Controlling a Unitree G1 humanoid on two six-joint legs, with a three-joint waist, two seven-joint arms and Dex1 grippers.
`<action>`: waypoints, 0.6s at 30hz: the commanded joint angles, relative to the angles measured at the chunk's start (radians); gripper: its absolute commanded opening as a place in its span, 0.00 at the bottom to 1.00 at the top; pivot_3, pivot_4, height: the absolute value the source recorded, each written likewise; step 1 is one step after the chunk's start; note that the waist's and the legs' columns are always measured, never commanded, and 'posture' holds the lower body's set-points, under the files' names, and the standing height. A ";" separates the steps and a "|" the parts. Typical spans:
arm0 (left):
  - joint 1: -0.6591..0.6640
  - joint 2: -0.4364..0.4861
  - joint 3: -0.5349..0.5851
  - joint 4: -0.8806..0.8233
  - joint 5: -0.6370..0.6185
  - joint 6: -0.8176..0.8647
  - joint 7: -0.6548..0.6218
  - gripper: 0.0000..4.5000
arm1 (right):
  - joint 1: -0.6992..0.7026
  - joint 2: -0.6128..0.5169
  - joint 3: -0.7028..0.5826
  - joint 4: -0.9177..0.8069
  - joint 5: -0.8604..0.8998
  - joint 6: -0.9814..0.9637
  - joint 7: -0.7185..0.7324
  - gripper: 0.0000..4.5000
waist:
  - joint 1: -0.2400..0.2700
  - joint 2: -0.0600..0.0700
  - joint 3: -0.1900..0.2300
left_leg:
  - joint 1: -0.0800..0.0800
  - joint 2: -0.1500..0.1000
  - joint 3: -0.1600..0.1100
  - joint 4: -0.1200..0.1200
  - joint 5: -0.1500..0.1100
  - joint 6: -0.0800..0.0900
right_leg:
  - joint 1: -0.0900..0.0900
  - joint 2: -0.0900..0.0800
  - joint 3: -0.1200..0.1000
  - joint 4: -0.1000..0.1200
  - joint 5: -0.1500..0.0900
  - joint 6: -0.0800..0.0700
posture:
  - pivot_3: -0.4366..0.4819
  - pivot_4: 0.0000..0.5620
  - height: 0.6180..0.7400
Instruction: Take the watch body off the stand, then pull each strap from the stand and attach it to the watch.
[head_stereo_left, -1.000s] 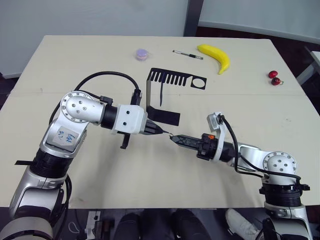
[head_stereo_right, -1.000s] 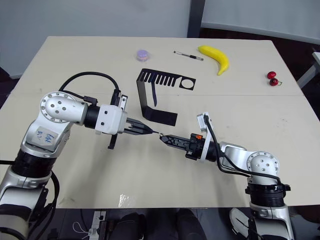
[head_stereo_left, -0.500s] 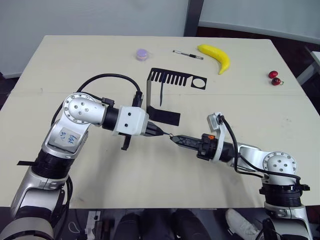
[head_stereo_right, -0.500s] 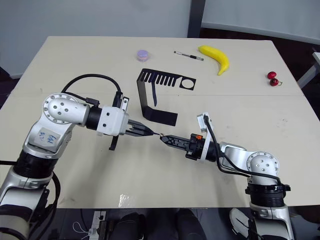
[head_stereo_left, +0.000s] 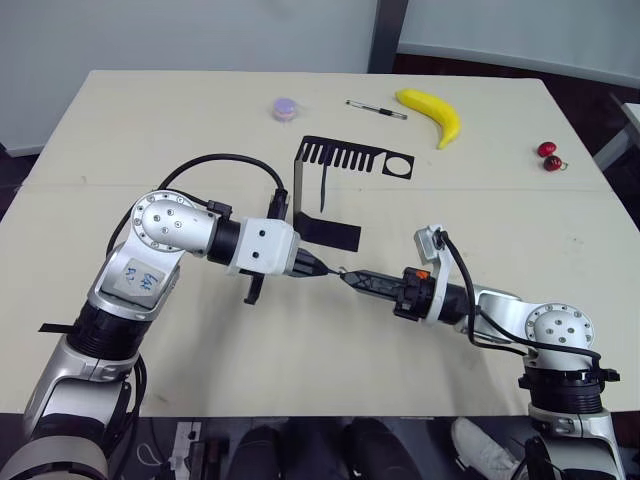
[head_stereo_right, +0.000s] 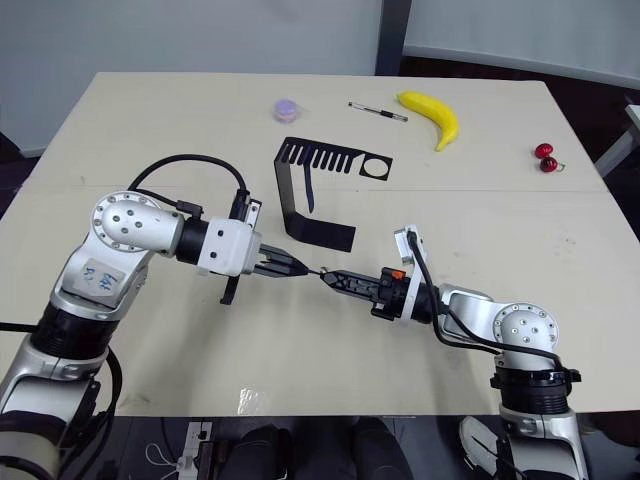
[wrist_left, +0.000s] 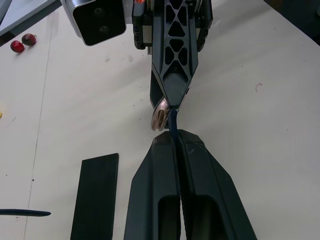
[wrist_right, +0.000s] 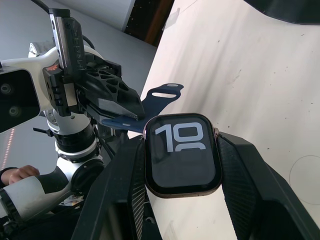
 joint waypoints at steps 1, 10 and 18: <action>-0.020 -0.014 -0.002 -0.018 0.002 -0.006 0.009 0.00 | 0.006 0.002 -0.005 -0.043 0.015 -0.010 0.022 0.35 | 0.000 0.000 0.000 | 0.000 0.000 0.000 0.000 0.000 0.000 | 0.000 0.000 0.000 0.000 0.000 0.000 | 0.48 0.27 1.00; -0.029 0.035 0.047 0.020 -0.012 -0.031 -0.035 0.00 | 0.010 -0.016 -0.012 -0.037 0.006 -0.004 0.040 0.35 | -0.001 0.000 0.000 | 0.000 0.000 0.000 0.000 0.000 0.000 | 0.000 0.000 0.000 0.000 0.000 0.000 | 0.48 0.27 1.00; -0.030 0.029 0.042 0.001 -0.018 -0.013 -0.031 0.00 | -0.002 -0.017 -0.006 -0.026 -0.006 -0.005 0.052 0.35 | 0.001 0.000 0.000 | -0.001 0.000 -0.001 0.001 0.000 0.000 | 0.000 -0.001 -0.002 0.000 0.000 0.000 | 0.48 0.27 1.00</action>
